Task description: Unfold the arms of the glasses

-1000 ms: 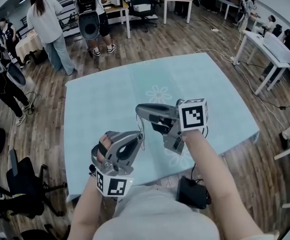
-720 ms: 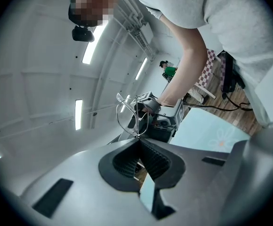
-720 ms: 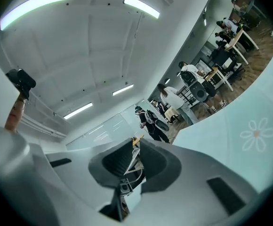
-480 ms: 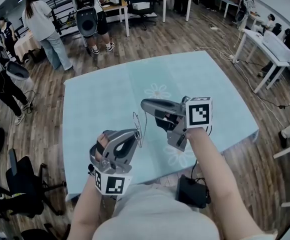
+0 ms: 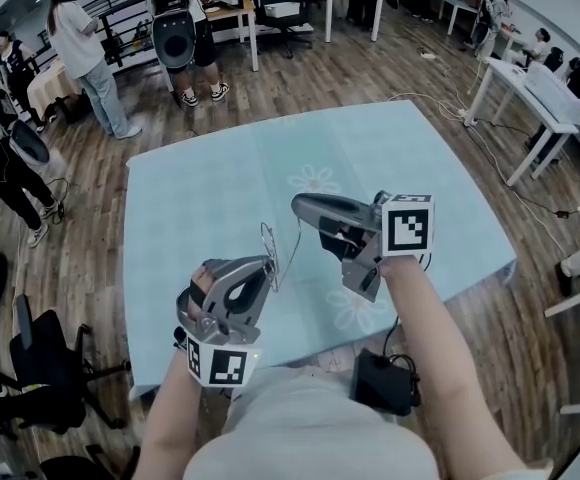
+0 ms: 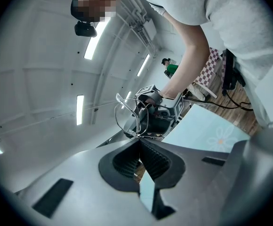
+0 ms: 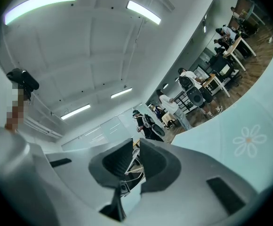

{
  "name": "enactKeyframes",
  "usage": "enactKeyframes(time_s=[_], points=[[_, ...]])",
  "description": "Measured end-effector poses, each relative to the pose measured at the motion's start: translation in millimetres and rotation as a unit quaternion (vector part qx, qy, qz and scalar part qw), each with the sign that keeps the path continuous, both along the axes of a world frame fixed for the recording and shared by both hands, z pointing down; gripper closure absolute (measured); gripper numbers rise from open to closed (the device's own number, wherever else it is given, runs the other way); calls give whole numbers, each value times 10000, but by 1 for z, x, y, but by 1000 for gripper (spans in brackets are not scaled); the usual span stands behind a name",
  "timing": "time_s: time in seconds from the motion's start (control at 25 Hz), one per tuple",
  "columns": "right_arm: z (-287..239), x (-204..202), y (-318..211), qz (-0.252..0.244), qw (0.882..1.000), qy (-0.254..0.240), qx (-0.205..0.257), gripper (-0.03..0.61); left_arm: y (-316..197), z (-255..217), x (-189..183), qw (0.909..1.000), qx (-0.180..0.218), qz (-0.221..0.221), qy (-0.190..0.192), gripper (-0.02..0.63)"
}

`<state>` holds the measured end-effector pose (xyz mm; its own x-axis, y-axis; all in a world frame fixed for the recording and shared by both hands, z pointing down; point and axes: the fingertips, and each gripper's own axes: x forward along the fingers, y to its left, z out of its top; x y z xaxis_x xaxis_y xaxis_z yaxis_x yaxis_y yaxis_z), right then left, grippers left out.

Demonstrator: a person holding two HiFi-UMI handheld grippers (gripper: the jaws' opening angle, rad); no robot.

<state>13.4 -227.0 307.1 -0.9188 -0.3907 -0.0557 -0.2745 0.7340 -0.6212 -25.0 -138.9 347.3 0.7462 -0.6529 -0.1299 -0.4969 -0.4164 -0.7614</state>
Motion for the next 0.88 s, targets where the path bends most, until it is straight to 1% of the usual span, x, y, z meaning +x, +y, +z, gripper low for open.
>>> enactKeyframes(time_s=[0.2, 0.4, 0.64, 0.88], points=[[0, 2, 1, 68, 9999, 101, 70, 528, -3, 2, -7, 10000, -29, -61, -5, 604], [3, 8, 8, 189, 9989, 316, 296, 527, -1, 11, -13, 9999, -77, -123, -32, 604], [-1, 15, 9, 291, 9978, 423, 418, 526, -8, 12, -19, 9997, -111, -197, -28, 604], [-4, 30, 24, 374, 9965, 476, 583, 526, -6, 15, -18, 9994, -139, -303, 11, 604]])
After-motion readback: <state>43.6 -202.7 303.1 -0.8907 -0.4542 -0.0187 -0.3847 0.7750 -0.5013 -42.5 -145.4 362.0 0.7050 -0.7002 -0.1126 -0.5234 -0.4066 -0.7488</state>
